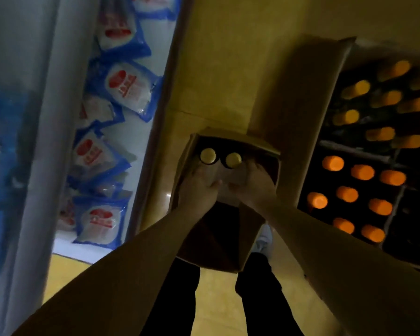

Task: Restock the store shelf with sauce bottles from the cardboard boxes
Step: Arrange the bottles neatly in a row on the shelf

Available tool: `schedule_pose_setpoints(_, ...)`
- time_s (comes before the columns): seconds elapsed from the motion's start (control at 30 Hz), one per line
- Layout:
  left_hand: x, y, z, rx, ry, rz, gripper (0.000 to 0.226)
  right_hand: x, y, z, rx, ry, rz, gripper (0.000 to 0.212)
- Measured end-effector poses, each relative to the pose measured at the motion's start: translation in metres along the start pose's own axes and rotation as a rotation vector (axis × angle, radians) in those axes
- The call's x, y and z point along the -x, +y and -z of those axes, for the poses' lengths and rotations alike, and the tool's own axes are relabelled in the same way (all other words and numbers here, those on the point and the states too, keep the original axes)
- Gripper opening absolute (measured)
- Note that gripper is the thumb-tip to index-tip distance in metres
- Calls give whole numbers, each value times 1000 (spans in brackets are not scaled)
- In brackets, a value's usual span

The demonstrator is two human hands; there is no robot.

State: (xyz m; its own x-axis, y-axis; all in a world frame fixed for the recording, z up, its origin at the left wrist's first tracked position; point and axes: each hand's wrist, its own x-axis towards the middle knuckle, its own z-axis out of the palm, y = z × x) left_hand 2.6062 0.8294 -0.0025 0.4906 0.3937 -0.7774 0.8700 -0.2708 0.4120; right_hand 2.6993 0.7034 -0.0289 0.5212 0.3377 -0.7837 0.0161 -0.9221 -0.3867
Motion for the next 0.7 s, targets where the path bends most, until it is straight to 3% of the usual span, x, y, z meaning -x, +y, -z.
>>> schedule_pose_setpoints(0.13,-34,-8,-18,244,129,81,63,-30,9,-22,-123,95,14,77)
schedule_pose_setpoints(0.33,-70,-7,-24,375,216,9,62,-60,8,-39,-349,274,60,51)
schedule_pose_setpoints(0.47,-74,-13,-28,341,257,-15,41,-48,9,-48,-410,367,88,47)
schedule_pose_setpoints(0.7,-49,-12,-17,198,209,-96,41,-8,4,-34,-547,443,109,32)
